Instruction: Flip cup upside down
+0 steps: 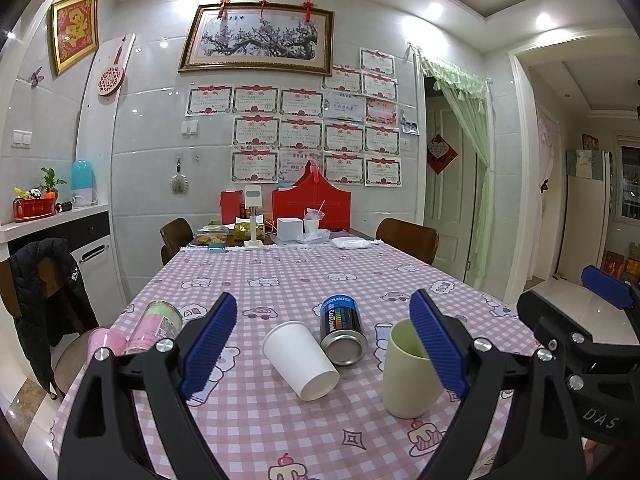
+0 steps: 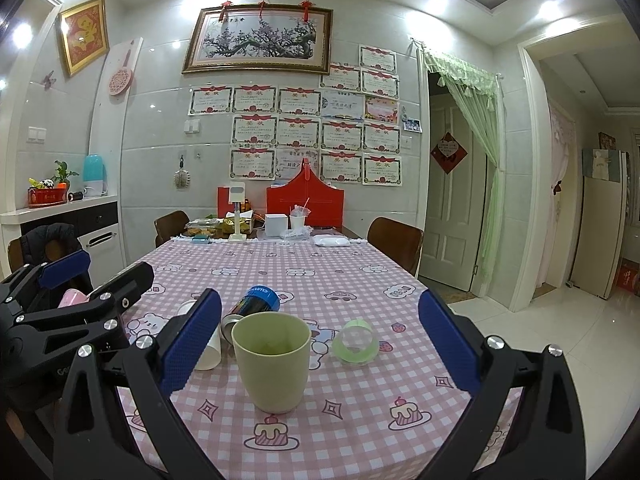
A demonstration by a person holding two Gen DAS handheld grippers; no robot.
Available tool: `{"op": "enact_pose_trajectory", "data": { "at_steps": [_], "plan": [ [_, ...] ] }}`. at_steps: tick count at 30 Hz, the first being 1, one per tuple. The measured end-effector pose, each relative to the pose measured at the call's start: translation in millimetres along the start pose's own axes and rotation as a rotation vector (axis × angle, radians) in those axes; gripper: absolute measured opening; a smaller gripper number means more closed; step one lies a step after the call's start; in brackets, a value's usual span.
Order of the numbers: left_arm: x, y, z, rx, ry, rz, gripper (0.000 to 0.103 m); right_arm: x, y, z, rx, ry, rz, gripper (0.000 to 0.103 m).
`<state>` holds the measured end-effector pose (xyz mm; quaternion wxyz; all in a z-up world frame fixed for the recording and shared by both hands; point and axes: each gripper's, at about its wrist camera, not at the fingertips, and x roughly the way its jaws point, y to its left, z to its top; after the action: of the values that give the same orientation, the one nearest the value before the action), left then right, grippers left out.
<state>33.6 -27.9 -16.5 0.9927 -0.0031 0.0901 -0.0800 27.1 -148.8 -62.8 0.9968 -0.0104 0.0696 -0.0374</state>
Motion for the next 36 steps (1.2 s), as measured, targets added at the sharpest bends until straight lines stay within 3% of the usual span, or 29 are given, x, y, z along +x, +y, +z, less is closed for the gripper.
{"op": "enact_pose_trajectory", "data": {
  "at_steps": [36],
  "plan": [
    [0.4, 1.8, 0.0, 0.000, -0.002, 0.017, 0.087, 0.9, 2.0, -2.2, -0.010, -0.002, -0.002, 0.095]
  ]
}}
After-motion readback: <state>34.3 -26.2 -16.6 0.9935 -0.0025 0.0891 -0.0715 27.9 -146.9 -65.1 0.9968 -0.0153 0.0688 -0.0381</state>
